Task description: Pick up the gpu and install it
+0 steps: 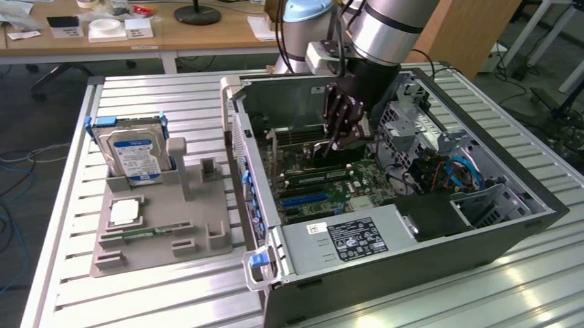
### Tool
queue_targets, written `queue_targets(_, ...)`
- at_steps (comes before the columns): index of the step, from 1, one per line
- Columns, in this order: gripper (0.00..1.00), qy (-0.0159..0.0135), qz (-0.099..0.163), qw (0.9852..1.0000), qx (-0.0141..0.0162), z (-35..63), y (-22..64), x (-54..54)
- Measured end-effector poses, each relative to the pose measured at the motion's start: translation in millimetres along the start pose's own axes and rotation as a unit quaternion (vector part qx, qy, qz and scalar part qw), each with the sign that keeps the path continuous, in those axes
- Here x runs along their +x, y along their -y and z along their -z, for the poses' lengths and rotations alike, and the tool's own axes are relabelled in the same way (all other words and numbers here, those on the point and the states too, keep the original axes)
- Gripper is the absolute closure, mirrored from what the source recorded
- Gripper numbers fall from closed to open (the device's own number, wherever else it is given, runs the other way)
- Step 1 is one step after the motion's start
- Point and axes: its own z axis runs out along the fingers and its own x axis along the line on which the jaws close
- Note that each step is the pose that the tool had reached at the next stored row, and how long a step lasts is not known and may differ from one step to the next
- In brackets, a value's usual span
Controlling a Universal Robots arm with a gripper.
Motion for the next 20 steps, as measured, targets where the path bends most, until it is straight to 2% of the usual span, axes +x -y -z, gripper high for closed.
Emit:
queue_targets(1,0.73,-0.0002,0.0,1.0,-0.0018,0.2,0.8,0.0)
queue_targets(3,0.73,-0.0003,0.0,1.0,-0.0033,0.3,1.0,0.0)
queue_targets(17,0.73,-0.0002,0.0,1.0,-0.004,0.0,1.7,-0.1)
queue_targets(18,0.73,-0.0002,0.0,1.0,-0.006,0.1,2.7,-0.2)
queue_targets(20,0.73,-0.0008,0.0,0.9999,-0.0136,0.6,4.8,-0.3)
